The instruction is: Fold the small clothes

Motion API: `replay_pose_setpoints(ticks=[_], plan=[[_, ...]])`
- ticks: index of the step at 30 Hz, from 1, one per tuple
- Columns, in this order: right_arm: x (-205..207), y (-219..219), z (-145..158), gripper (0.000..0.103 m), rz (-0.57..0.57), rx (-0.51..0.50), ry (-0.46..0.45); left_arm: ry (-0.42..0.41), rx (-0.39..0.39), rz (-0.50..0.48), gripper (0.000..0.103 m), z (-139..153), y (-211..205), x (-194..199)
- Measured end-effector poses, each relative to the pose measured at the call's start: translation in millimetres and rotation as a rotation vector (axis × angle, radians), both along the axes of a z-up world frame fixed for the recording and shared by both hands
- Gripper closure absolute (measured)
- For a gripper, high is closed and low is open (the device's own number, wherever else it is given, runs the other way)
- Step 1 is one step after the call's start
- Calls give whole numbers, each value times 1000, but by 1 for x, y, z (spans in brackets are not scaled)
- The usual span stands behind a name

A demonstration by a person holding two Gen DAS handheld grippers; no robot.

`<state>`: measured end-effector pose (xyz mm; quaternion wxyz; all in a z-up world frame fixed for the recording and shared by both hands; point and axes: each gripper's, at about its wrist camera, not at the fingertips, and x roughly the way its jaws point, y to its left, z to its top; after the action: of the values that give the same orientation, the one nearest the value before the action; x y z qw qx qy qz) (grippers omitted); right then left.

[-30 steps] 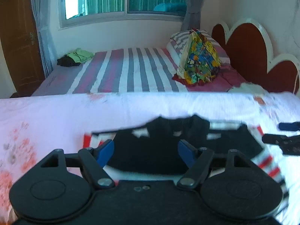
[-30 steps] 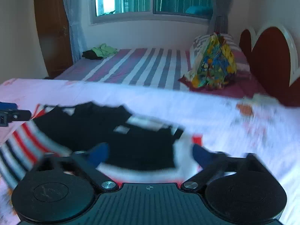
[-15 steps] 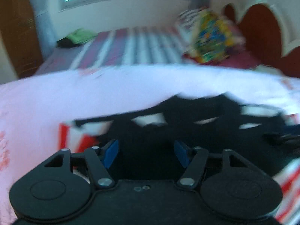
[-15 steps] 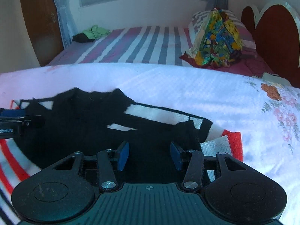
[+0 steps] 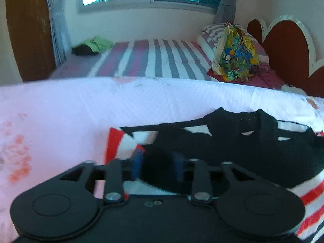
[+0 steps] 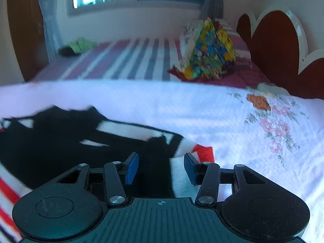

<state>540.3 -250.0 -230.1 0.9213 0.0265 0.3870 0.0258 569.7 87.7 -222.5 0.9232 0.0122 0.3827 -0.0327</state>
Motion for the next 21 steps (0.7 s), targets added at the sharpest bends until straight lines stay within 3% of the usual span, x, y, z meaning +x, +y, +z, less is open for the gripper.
replay_pose_setpoints(ticks=[6, 9, 12, 14, 18, 21], plan=[[-40, 27, 7, 54, 96, 47, 14, 21, -72, -84, 46, 16, -8, -43], [-52, 43, -2, 54, 119, 26, 33, 34, -26, -114, 33, 9, -22, -54], [-54, 49, -17, 54, 122, -37, 56, 61, 0, -89, 28, -12, -21, -55], [-58, 44, -22, 54, 124, -79, 35, 38, -5, -86, 28, -16, -13, -58], [-68, 31, -18, 54, 80, -66, 45, 43, 28, -70, 32, -7, -12, -65], [-74, 32, -8, 54, 75, 41, 47, 36, 2, -72, 35, 3, -16, -76]])
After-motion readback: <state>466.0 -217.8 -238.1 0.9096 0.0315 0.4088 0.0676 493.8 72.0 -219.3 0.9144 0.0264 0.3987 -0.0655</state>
